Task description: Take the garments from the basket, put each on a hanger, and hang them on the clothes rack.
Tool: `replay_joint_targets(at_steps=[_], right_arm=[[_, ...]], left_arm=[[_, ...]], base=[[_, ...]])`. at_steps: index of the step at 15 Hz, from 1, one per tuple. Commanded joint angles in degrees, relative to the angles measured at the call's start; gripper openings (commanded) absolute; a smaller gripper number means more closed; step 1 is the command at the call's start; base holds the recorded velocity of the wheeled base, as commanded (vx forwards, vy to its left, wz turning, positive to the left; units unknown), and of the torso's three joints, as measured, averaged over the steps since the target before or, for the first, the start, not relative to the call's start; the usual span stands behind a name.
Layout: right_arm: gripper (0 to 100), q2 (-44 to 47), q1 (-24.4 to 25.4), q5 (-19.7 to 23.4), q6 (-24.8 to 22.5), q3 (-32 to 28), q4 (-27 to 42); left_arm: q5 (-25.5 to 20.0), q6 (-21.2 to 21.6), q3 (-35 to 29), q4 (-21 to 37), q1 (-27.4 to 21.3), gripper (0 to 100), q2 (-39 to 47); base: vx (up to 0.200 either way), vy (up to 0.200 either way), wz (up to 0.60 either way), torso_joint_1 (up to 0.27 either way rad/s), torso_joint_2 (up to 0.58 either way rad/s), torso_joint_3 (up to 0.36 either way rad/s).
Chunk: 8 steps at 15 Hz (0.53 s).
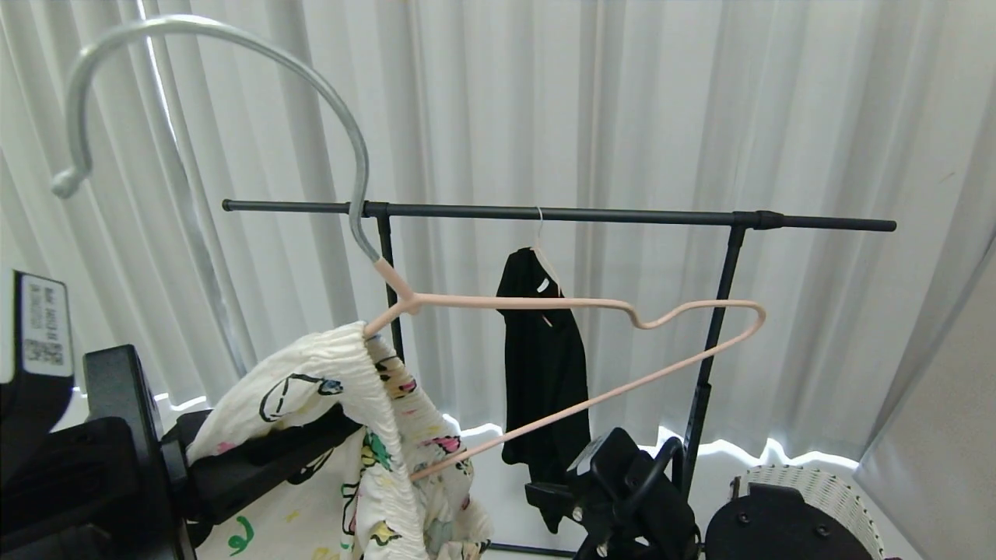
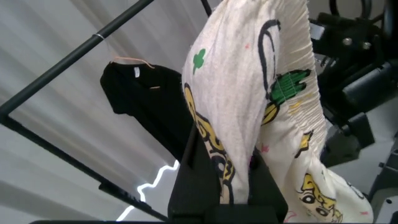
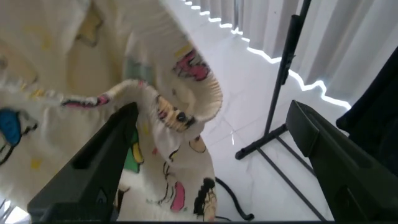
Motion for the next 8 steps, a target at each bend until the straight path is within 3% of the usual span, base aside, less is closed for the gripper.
replay_joint_targets(at_steps=[1,3,8], right_arm=[[100,-0.27,2.73,-0.06,-0.10,-0.18,-0.05],[100,-0.27,3.35,-0.23,-0.10,0.26,-0.05],[100,-0.45,-3.42,-0.41,-0.19,0.87,-0.05]], left_arm=[[0.54,-0.03,0.66,-0.01,2.10,0,-0.29],[0.45,-0.03,0.66,0.08,2.63,0,-0.73],[0.54,0.05,1.72,0.08,2.81,0,-2.75]], base=[[0.000,0.000,0.00,0.000,0.00,0.000],[0.000,0.000,0.00,0.000,0.00,0.000],[0.000,0.000,0.00,0.000,0.00,0.000]])
